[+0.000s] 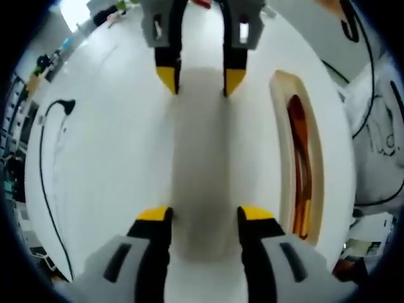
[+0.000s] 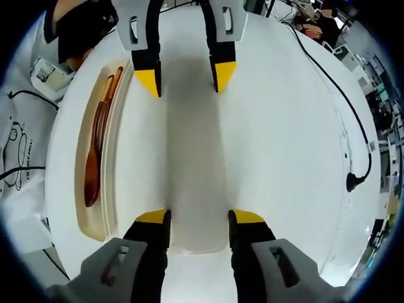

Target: Arrange the utensils inside the cutlery case until each visible utensil rests in its matching compartment.

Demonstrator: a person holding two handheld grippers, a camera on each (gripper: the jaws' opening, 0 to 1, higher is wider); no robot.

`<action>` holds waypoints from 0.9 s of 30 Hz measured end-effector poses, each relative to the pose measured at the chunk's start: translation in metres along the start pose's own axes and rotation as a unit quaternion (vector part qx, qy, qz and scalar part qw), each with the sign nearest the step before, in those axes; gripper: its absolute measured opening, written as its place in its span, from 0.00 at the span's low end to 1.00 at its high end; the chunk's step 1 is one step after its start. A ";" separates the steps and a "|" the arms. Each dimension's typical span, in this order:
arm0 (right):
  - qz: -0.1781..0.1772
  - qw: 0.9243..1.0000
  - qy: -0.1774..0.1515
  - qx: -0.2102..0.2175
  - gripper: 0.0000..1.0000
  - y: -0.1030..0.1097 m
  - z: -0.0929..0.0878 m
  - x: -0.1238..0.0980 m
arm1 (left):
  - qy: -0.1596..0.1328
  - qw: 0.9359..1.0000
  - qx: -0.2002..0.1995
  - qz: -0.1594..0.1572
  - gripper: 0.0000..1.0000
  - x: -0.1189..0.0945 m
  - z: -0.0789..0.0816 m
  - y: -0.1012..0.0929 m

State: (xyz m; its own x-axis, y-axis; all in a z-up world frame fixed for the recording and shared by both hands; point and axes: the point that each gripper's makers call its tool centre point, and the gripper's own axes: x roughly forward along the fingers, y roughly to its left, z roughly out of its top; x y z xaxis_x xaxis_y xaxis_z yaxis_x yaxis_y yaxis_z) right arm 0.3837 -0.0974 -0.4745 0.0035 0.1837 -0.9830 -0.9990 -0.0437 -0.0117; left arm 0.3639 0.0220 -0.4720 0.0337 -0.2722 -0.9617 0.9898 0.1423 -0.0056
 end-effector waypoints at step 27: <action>0.008 0.999 0.011 0.034 0.36 0.005 -0.002 -0.002 | -0.031 0.999 0.007 0.008 0.37 0.002 0.005 -0.001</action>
State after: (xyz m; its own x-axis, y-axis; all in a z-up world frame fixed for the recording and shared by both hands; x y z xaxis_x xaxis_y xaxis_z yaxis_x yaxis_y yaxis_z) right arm 0.3784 -0.1004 -0.4733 -0.0124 0.1619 -0.9867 -0.9996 0.0213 0.0161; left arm 0.3636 0.0168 -0.4724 0.0569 -0.3290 -0.9426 0.9910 0.1333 0.0134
